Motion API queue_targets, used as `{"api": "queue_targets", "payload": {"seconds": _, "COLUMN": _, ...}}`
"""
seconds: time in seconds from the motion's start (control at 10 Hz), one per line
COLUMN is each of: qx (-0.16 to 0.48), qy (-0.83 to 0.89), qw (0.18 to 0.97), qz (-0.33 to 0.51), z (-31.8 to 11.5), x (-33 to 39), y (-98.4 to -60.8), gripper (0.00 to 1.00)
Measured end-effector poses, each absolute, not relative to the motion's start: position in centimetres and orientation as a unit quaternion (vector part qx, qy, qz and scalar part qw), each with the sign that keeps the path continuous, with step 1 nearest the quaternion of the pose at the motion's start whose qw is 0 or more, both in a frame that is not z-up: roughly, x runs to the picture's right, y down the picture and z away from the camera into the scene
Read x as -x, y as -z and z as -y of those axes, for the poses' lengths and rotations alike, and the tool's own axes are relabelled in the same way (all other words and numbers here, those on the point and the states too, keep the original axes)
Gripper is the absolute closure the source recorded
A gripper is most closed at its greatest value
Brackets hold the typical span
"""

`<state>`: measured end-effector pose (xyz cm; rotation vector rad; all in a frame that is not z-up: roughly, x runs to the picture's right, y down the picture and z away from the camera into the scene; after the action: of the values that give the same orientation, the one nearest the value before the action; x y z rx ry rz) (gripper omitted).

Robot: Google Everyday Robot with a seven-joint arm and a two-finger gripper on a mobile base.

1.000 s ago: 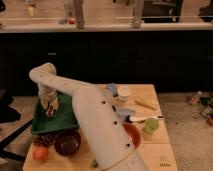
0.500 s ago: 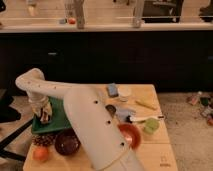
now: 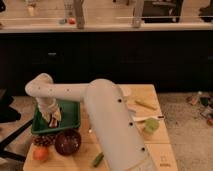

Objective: Wipe tray with eraser

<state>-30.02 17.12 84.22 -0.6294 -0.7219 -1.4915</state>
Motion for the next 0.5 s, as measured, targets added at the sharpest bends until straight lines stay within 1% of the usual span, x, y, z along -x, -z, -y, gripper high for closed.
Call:
{"api": "queue_targets", "payload": {"seconds": 0.2, "qx": 0.271, "qy": 0.615, "qw": 0.668, "qz": 0.32, "z": -15.4, "x": 27.9, "y": -85.4, "gripper": 1.0}}
{"api": "queue_targets", "payload": {"seconds": 0.5, "qx": 0.261, "qy": 0.59, "qw": 0.688, "qz": 0.331, "z": -12.8, "x": 27.3, "y": -87.2, "gripper": 1.0}}
